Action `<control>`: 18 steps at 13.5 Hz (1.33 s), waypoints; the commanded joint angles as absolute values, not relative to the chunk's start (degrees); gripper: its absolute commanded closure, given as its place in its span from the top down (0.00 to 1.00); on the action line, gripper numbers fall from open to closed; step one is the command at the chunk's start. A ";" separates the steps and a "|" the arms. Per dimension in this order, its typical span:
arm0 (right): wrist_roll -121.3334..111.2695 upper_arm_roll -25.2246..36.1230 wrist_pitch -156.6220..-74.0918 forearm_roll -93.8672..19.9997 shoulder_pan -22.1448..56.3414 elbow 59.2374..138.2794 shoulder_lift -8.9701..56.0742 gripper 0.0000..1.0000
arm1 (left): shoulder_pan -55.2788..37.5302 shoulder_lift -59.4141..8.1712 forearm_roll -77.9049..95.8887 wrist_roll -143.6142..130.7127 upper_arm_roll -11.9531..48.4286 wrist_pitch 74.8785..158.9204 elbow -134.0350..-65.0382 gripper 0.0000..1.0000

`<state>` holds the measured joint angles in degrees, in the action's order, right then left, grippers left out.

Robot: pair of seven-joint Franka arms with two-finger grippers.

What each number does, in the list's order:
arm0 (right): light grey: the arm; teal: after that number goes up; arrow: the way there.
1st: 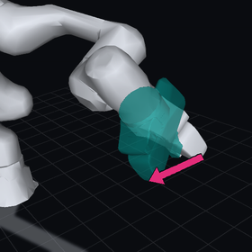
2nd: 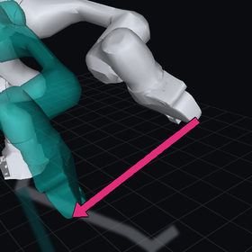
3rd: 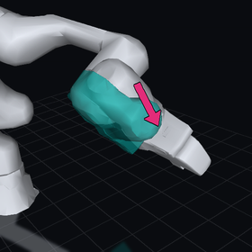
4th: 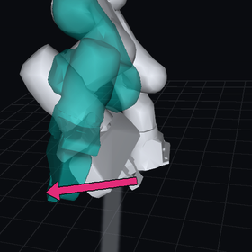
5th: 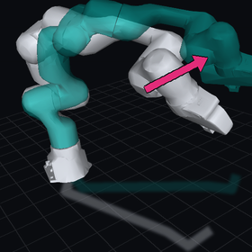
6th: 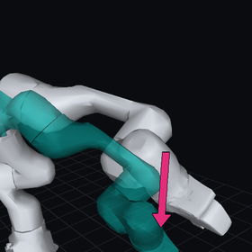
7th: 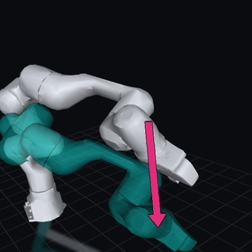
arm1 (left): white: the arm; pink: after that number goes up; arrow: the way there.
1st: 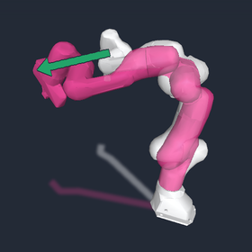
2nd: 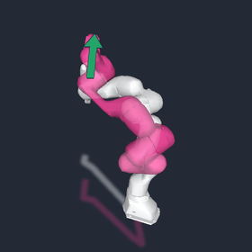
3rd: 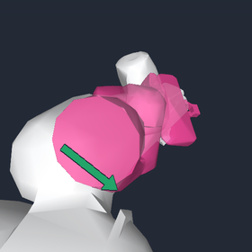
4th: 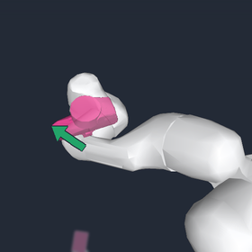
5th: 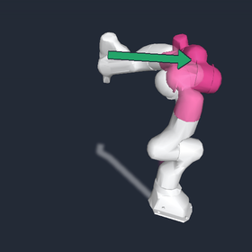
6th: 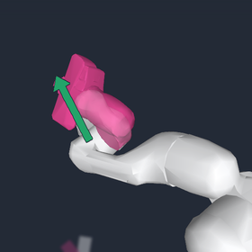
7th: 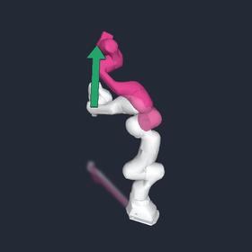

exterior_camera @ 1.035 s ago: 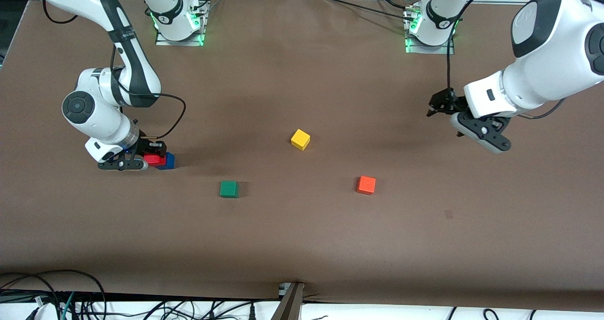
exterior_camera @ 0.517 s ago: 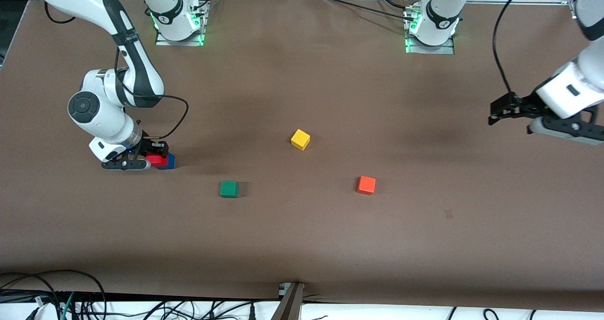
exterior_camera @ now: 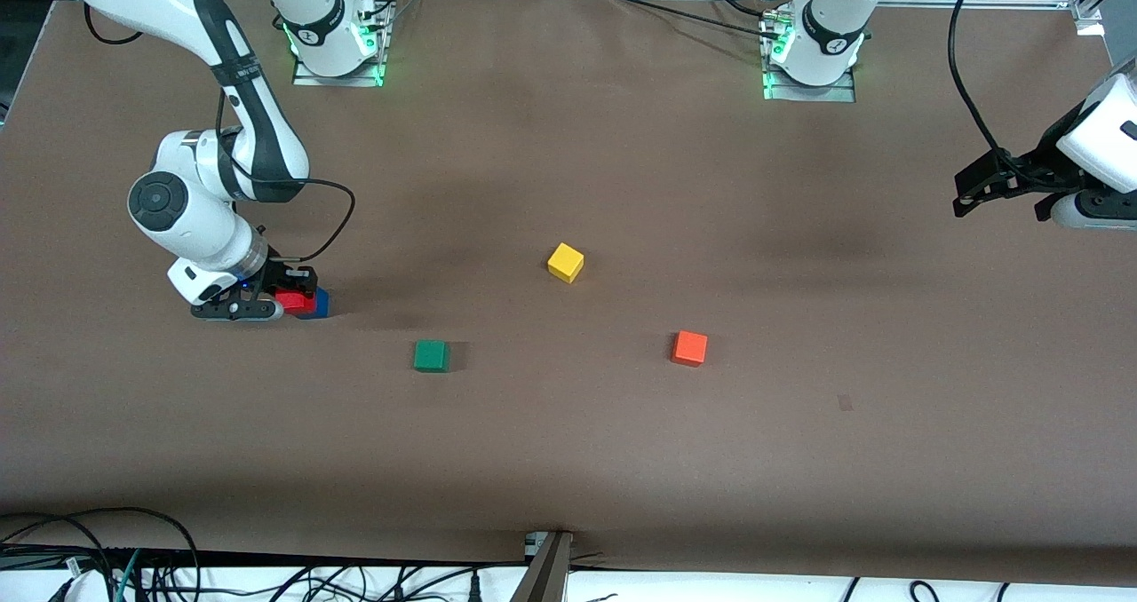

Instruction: Pass red block to right arm, stack on blue

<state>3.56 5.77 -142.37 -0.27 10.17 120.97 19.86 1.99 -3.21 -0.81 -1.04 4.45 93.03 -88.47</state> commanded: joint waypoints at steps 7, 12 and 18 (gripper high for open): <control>4.13 5.19 -137.30 0.26 10.11 120.85 14.25 1.00 | 1.32 -4.04 -0.53 -2.11 4.39 91.76 -87.28 1.00; 4.74 5.19 -131.60 -0.35 9.67 119.71 4.15 1.00 | 1.49 -4.22 -0.62 -1.58 4.31 91.49 -86.40 1.00; 7.39 2.64 -100.94 -0.35 7.91 103.56 -0.88 1.00 | 1.23 -4.04 -0.62 -1.49 3.78 91.49 -86.84 1.00</control>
